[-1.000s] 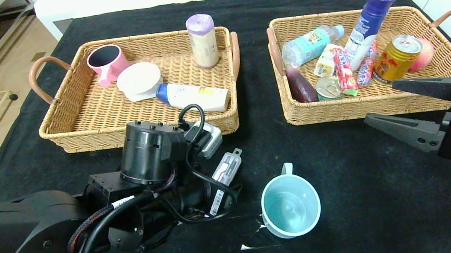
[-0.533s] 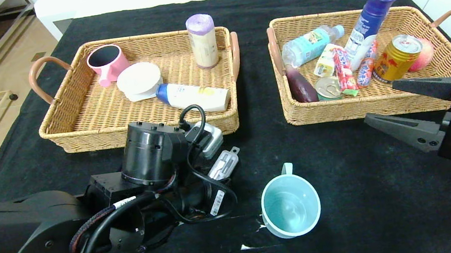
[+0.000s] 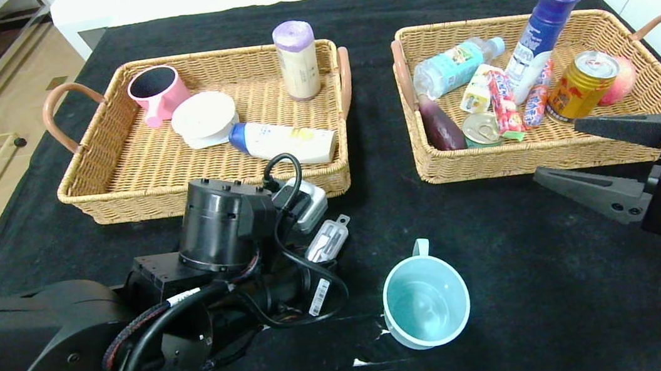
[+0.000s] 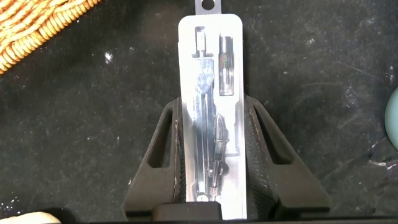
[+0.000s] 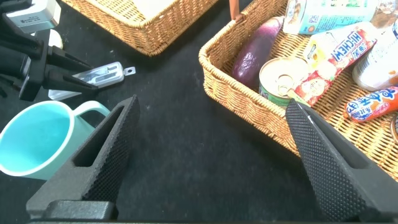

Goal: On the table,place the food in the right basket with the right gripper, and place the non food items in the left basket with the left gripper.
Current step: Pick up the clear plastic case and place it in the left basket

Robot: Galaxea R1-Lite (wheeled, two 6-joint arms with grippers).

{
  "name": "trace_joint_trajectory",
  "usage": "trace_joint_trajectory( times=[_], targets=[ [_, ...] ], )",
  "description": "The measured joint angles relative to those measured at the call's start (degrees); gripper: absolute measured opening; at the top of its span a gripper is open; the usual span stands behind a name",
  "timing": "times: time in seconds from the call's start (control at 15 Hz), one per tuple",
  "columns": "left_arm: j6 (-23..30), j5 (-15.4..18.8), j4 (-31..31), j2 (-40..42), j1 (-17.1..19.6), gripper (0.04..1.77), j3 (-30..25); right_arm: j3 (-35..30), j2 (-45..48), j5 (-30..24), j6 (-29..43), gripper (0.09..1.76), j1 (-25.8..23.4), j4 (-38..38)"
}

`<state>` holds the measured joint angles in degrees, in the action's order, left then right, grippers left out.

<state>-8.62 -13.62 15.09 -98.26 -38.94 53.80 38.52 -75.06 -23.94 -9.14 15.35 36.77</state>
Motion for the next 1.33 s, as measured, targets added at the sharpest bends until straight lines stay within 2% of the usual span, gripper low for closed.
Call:
trace_joint_trajectory(
  times=[0.4,0.8,1.0,1.07,1.2,1.33],
  targets=[
    [0.0,0.0,-0.3,1.6,-0.1,0.63,-0.6,-0.1,-0.1,0.0,0.0,1.71,0.0,0.0],
    [0.0,0.5,-0.1,7.9,0.0,0.63,-2.6,-0.2,-0.2,0.0,0.0,1.71,0.1,0.0],
    [0.7,2.0,1.2,11.5,3.1,0.63,-2.4,-0.3,-0.2,0.0,0.0,1.71,0.1,0.0],
    [1.1,3.4,3.7,12.6,4.7,0.63,-2.2,-0.3,-0.2,0.0,0.0,1.71,0.2,0.0],
    [0.9,4.1,8.7,13.9,7.4,0.63,-2.2,-0.3,-0.3,0.0,0.0,1.71,0.2,0.0],
    [0.8,4.2,9.5,14.7,9.1,0.63,-2.1,-0.4,-0.3,0.0,0.0,1.71,0.4,-0.1]
  ],
)
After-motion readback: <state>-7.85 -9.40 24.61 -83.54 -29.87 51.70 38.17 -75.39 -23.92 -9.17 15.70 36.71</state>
